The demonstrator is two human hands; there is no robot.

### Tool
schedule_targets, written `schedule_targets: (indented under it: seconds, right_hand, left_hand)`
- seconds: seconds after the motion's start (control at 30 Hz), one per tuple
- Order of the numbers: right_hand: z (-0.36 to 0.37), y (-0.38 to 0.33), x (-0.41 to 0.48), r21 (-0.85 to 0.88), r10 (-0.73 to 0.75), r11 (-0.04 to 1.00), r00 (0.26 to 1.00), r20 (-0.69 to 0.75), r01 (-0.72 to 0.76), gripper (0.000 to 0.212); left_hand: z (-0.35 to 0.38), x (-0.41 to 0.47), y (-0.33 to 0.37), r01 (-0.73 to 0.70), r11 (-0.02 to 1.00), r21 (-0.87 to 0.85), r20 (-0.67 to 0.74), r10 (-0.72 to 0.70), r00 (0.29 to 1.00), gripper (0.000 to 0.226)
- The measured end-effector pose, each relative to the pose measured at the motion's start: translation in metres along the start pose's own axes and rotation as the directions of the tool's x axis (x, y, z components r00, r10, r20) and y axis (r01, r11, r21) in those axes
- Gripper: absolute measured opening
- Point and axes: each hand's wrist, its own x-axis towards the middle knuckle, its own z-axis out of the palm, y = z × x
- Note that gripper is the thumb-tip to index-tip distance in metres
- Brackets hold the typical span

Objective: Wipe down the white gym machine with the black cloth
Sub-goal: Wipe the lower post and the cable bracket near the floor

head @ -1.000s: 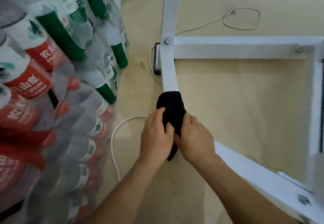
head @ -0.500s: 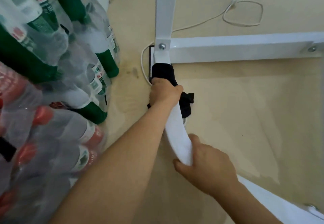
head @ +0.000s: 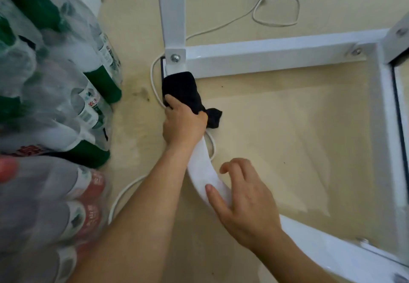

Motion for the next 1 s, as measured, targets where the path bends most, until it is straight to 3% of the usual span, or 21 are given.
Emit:
schedule_targets:
  seconds: [0.03,0.1,0.2,0.3,0.47,0.53,0.6,0.7,0.9,1.0]
  right_hand:
    - [0.001,0.001,-0.001,0.116,0.033,0.993,0.994,-0.103,-0.021,0.039]
    - [0.001,0.004,-0.003,0.228,0.056,0.973,0.986,-0.157,-0.019,0.046]
    - [-0.003,0.003,-0.003,0.234,0.023,0.972,0.998,-0.059,-0.009,0.061]
    - [-0.006,0.001,-0.006,0.191,0.014,0.981,0.997,0.076,-0.028,0.061]
    - [0.001,0.004,-0.005,-0.018,0.052,0.999,0.988,0.144,-0.050,0.067]
    - [0.003,0.003,-0.003,-0.104,0.055,0.994,0.990,0.132,-0.042,0.055]
    - [0.004,0.002,-0.002,-0.122,0.056,0.992,0.993,0.104,-0.043,0.047]
    - [0.003,0.000,-0.003,-0.110,0.071,0.992,0.989,0.132,-0.057,0.056]
    - [0.001,0.002,-0.004,-0.175,0.128,0.980,0.971,0.200,-0.093,0.045]
    - [0.005,0.003,-0.001,-0.160,0.084,0.985,0.991,0.104,-0.067,0.041]
  left_hand:
    - [0.002,-0.020,-0.008,-0.007,1.000,-0.019,0.003,0.007,1.000,0.092]
    - [0.006,-0.059,-0.022,-0.005,0.997,-0.073,-0.004,0.005,1.000,0.092]
    - [0.008,-0.117,-0.040,-0.003,0.990,-0.143,0.021,0.006,1.000,0.092]
    - [0.006,-0.137,-0.042,0.059,0.974,-0.217,0.078,-0.043,0.996,0.084]
    - [-0.005,-0.064,-0.018,0.134,0.988,-0.074,0.145,-0.122,0.982,0.068]
    - [-0.009,-0.033,-0.007,0.135,0.990,-0.050,0.146,-0.126,0.981,0.070]
    - [-0.010,-0.002,0.005,0.143,0.989,-0.043,0.123,-0.137,0.983,0.077]
    - [-0.009,0.036,0.020,0.145,0.989,-0.005,0.081,-0.144,0.986,0.083]
    - [-0.010,0.078,0.034,0.138,0.989,-0.058,0.014,-0.138,0.990,0.077]
    - [-0.013,0.083,0.035,0.122,0.988,-0.092,0.004,-0.122,0.993,0.073]
